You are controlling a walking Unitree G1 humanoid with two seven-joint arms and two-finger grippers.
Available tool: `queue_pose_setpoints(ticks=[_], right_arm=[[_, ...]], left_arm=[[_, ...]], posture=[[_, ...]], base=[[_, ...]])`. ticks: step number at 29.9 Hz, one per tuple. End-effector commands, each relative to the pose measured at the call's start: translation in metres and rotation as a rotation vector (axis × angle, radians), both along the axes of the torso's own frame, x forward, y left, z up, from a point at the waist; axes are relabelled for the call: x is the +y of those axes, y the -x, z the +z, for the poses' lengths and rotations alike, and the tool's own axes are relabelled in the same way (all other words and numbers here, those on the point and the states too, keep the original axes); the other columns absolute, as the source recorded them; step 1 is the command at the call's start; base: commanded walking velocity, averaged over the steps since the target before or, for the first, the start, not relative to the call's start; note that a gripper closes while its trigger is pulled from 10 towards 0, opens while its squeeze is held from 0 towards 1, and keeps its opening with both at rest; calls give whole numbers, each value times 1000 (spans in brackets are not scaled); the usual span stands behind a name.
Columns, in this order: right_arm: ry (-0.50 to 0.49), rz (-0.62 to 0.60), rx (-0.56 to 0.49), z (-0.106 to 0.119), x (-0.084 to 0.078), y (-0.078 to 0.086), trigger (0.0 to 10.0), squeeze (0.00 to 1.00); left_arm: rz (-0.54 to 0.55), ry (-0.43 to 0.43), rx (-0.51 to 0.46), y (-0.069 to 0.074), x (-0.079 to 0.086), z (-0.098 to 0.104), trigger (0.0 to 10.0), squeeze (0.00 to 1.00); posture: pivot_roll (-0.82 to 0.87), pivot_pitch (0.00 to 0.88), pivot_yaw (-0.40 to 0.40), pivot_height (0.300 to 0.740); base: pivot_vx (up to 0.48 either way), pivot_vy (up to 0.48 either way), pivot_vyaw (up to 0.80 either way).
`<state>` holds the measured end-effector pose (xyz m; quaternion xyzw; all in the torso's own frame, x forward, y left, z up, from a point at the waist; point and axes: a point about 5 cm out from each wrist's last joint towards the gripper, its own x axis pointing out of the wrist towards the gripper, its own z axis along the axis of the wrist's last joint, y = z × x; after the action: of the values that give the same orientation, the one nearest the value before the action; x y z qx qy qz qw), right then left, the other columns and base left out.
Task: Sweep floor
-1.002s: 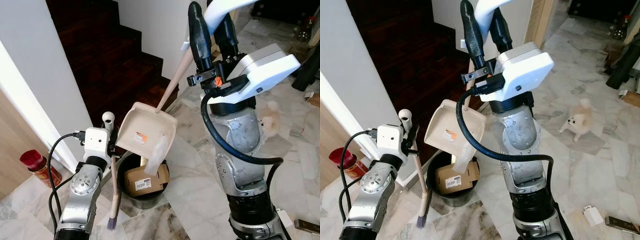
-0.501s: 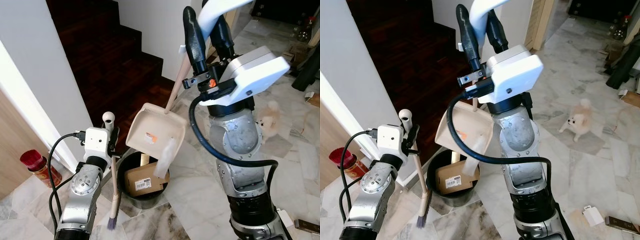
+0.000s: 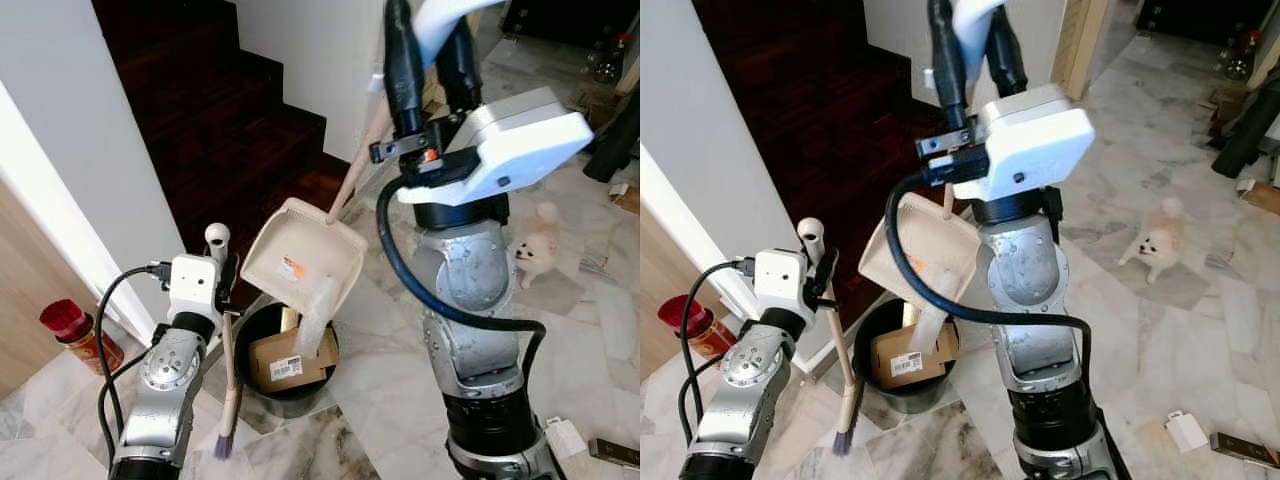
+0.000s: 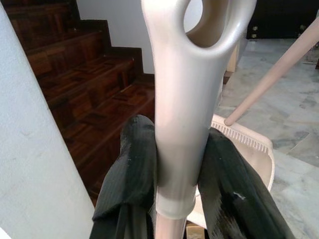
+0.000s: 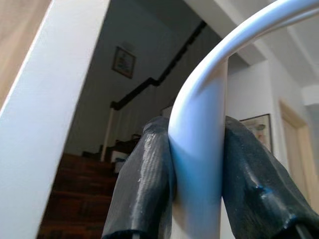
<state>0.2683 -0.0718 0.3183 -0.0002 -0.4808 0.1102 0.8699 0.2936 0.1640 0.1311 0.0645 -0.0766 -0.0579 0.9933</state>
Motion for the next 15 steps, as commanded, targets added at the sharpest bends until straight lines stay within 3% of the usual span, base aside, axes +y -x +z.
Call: queue_pose_setpoints(ticks=[1, 15], right_arm=[[-42, -34, -109, 15, -7, 14, 10000, 0], [-95, -173, -121, 19, -21, 13, 10000, 0]], left_arm=[[-30, 15, -76, -1, -7, 14, 10000, 0], [-32, 2, -78, 0, -7, 14, 10000, 0]], posture=[[57, 62, -27, 740], [59, 61, -27, 740]], base=[[0, 0, 0], [0, 0, 0]])
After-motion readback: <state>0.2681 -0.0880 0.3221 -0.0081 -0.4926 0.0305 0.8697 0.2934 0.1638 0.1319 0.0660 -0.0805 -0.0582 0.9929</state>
